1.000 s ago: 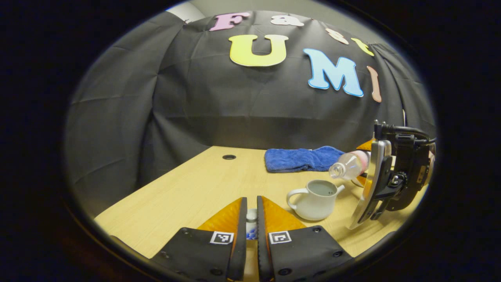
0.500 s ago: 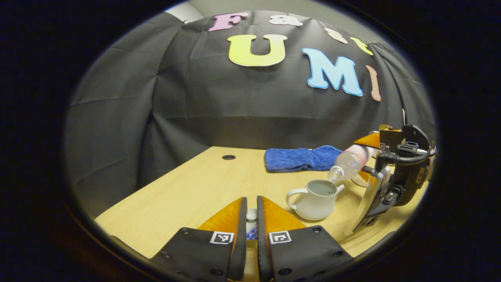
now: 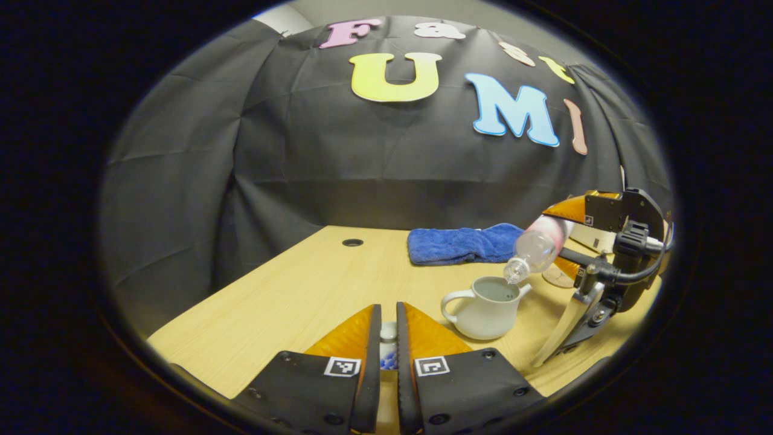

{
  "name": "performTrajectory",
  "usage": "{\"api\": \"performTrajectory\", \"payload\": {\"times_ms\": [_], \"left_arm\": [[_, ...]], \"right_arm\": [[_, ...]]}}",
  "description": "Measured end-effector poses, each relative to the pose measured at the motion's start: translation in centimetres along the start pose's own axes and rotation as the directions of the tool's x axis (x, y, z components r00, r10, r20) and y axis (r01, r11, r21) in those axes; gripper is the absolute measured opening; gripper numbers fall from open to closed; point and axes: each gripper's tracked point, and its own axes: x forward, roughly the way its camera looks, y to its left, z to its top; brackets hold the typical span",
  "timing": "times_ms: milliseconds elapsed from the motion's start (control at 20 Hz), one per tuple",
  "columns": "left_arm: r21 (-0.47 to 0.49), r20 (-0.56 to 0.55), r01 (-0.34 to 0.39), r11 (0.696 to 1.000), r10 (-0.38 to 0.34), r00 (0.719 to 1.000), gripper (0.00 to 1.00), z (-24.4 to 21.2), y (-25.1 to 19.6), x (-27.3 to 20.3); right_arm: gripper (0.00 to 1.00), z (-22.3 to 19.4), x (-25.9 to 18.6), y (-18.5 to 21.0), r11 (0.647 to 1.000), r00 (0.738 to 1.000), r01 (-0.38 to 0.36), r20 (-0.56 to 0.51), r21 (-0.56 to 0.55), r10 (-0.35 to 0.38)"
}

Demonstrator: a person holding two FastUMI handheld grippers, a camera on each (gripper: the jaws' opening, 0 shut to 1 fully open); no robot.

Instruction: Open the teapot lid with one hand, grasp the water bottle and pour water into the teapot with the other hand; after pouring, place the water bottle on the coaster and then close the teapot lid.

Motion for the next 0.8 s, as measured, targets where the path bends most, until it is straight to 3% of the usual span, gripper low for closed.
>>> {"api": "performTrajectory", "payload": {"times_ms": [800], "left_arm": [[0.008, -0.003, -0.002, 1.000, 0.002, 1.000, 0.20, 0.0, 0.0, 0.0]], "right_arm": [[0.75, 0.7, 0.8, -1.3, 0.995, 0.998, 0.059, 0.032, -0.078, -0.057]]}}
